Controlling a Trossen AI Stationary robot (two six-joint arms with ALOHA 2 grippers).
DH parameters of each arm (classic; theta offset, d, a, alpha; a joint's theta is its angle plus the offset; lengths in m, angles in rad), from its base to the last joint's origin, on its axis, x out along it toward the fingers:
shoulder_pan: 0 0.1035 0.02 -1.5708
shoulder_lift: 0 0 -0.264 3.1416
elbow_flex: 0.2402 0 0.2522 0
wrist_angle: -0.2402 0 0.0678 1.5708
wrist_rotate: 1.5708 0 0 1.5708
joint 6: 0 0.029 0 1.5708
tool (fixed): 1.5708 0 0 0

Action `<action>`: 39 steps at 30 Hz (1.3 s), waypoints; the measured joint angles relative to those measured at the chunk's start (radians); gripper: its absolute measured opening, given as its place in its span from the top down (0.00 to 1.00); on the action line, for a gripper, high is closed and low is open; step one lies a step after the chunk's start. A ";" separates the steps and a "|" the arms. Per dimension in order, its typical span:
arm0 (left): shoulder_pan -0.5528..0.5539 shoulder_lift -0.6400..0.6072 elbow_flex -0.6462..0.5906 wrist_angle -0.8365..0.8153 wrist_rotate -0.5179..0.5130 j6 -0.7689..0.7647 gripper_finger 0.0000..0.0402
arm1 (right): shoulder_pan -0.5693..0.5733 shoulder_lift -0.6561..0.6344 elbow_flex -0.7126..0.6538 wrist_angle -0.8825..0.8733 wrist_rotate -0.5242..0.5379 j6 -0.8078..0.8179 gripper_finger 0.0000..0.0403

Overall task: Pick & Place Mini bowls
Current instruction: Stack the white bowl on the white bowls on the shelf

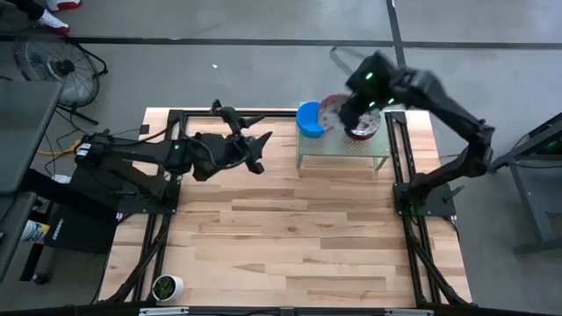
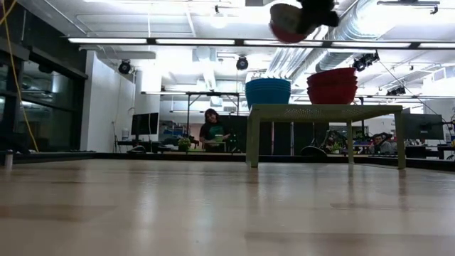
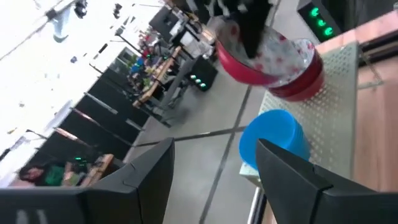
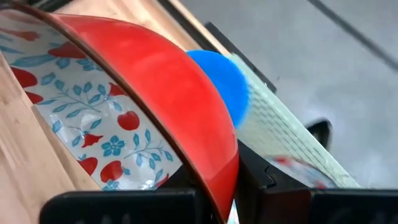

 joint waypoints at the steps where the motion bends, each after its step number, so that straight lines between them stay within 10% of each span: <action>1: 0.002 0.000 0.000 -0.005 0.019 -0.015 0.46 | -0.041 -0.001 0.026 -0.037 -0.025 0.000 0.94; 15: 0.134 0.000 0.000 -0.120 0.226 -0.074 0.46 | -0.464 0.016 0.082 -0.303 -0.308 0.019 0.94; 39: 0.201 0.000 -0.191 -0.053 0.518 -0.251 0.46 | -0.622 0.018 -0.225 -0.294 -0.521 0.053 0.94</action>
